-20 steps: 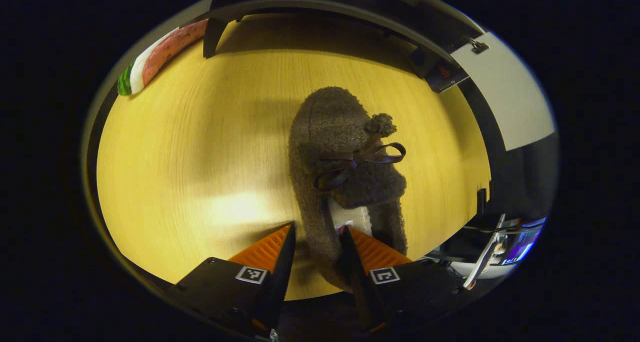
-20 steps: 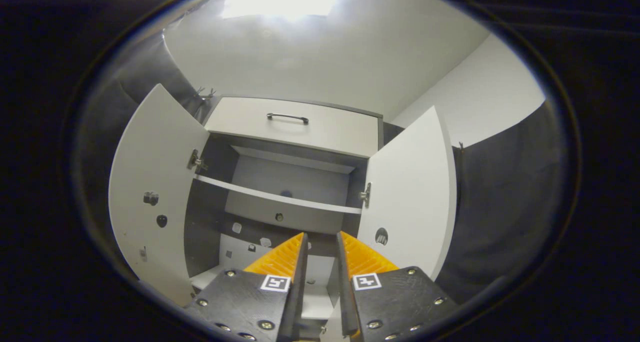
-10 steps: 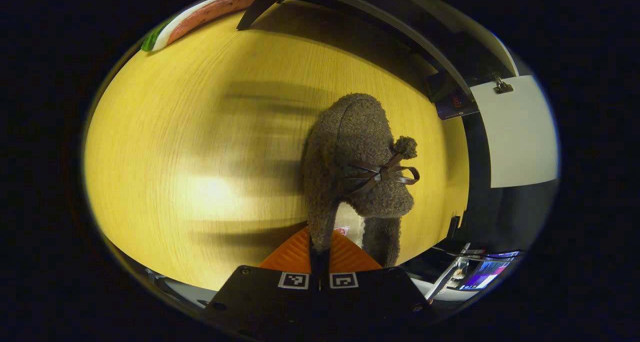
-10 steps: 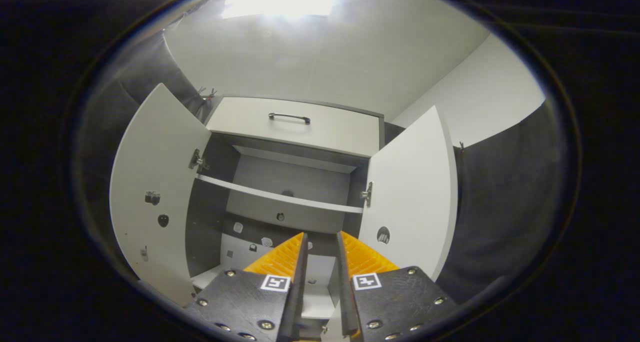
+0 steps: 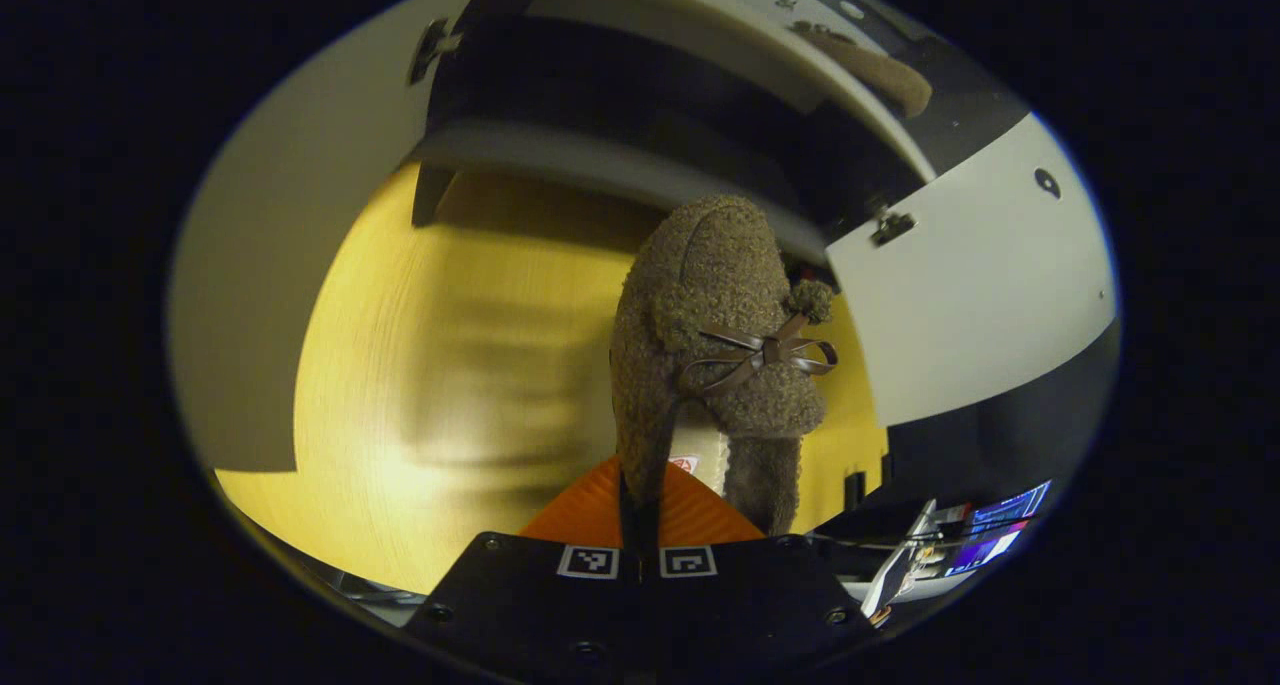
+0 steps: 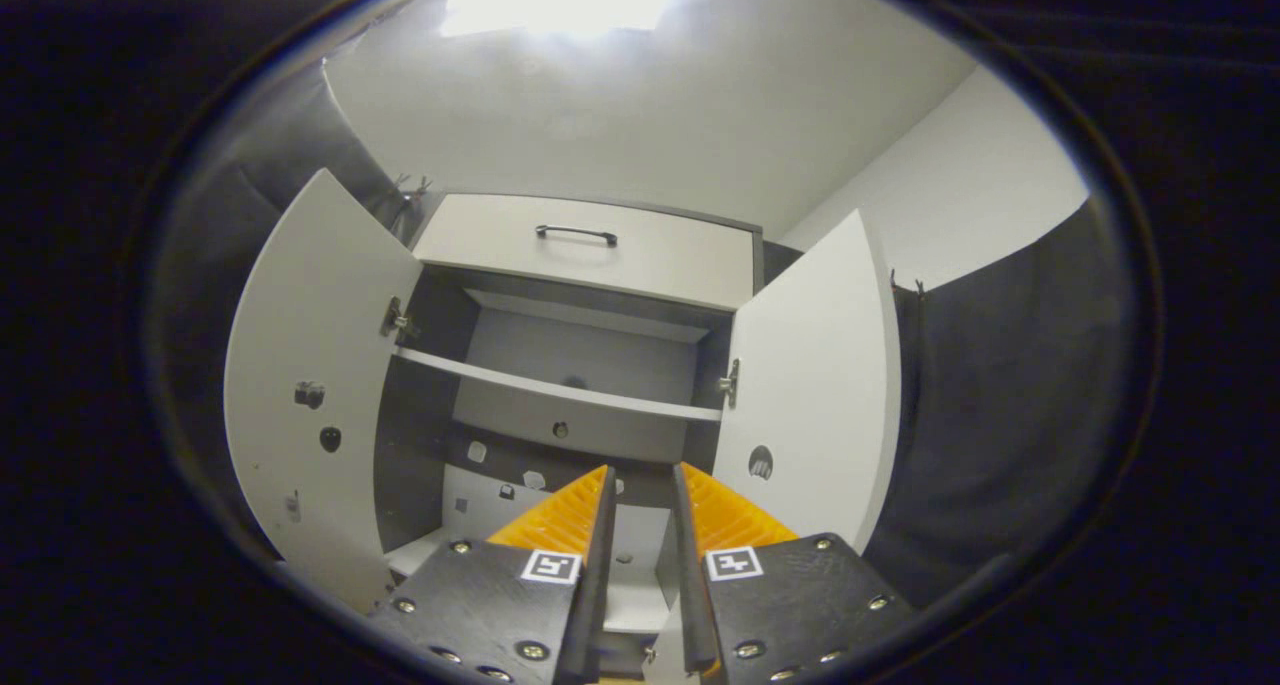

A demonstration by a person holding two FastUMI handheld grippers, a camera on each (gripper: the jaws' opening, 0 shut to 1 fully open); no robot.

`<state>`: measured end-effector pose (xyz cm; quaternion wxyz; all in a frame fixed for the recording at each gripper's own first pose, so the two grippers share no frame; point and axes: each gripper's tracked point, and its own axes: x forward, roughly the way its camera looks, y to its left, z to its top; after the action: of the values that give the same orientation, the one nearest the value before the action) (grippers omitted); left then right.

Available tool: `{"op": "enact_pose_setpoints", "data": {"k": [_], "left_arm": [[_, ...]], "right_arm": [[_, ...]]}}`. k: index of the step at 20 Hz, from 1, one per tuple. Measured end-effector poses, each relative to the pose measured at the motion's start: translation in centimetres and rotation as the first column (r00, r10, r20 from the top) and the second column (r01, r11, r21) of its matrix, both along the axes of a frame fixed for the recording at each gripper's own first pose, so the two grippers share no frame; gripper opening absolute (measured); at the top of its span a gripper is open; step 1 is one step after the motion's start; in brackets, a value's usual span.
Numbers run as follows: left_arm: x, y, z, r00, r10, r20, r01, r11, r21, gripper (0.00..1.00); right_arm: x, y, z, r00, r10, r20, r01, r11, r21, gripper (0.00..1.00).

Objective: Grab one shoe with the right hand and put it into the shoe cabinet, grab the other shoe with the left hand and put it into the shoe cabinet; then close the right door with the right hand and the left door with the left hand.

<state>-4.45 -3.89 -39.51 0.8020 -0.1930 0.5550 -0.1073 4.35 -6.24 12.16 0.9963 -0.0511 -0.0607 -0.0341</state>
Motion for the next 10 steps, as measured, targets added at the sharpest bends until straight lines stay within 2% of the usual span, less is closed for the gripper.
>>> {"op": "enact_pose_setpoints", "data": {"k": [4, 10], "left_arm": [[5.1, -1.3, 5.1, 0.990, 0.012, 0.142, -0.006, 0.999, -0.042, 0.02], [14.0, -0.9, 12.6, 0.941, 0.034, 0.337, -0.017, 0.998, -0.054, 0.01]], "right_arm": [[-0.9, -1.1, 0.5, 1.000, -0.024, 0.013, 0.024, 1.000, 0.004, 0.31], [-1.7, -3.1, 0.7, 0.998, -0.065, 0.023, 0.065, 0.998, 0.012, 0.31]]}}
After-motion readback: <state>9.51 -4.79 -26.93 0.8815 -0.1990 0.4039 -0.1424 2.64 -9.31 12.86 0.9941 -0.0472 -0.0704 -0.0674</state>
